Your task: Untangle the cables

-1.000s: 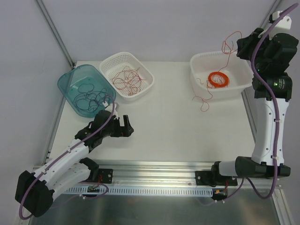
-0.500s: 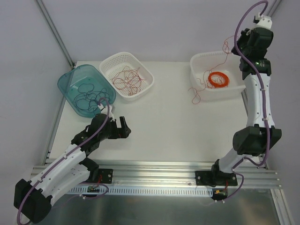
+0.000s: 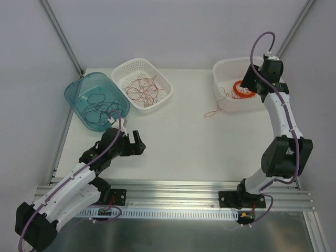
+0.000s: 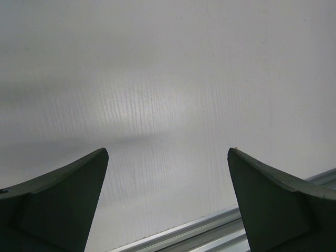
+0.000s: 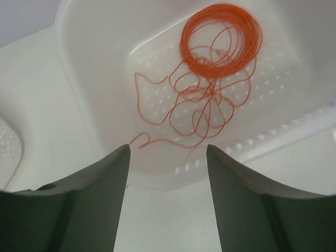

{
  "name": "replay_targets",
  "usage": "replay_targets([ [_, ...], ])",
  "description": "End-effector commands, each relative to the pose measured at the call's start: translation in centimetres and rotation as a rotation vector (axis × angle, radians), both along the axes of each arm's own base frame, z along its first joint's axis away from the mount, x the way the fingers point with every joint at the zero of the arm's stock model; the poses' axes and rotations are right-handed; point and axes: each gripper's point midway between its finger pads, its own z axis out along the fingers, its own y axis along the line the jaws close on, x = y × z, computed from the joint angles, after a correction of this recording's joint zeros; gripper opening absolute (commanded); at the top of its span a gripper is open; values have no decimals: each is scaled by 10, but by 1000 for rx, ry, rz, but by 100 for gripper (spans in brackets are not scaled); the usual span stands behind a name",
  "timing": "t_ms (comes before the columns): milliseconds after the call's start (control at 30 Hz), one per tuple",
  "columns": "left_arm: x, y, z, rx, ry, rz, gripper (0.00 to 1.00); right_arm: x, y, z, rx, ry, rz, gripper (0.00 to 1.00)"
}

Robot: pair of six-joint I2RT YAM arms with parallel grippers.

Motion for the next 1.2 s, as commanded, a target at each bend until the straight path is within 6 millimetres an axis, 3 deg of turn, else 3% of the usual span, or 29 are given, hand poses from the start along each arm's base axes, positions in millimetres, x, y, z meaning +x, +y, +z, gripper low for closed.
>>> replay_targets([
  [0,-1,2,-3,25,0,2,99,-26,44,53,15,-169,105,64],
  [100,0,3,-3,35,-7,-2,99,-45,64,48,-8,-178,119,64],
  [133,0,5,-3,43,-13,-4,99,-53,69,28,4,-142,99,64],
  [200,1,7,-4,53,-20,-5,99,-60,89,15,36,-140,102,64],
  [233,2,9,-2,62,-36,-1,99,-68,89,-4,36,-106,70,64],
  [300,2,12,-2,69,-45,8,99,-74,104,-18,105,-90,27,64],
  [333,2,13,2,64,-63,15,99,-79,106,-37,112,-54,4,64],
  [467,0,15,9,51,-94,15,99,-88,126,-73,171,3,-117,63],
  [800,-9,19,32,8,-175,1,99,-71,136,-146,245,74,-439,56],
  [1167,-15,25,42,-22,-255,8,99,-49,145,-180,302,50,-551,49],
])
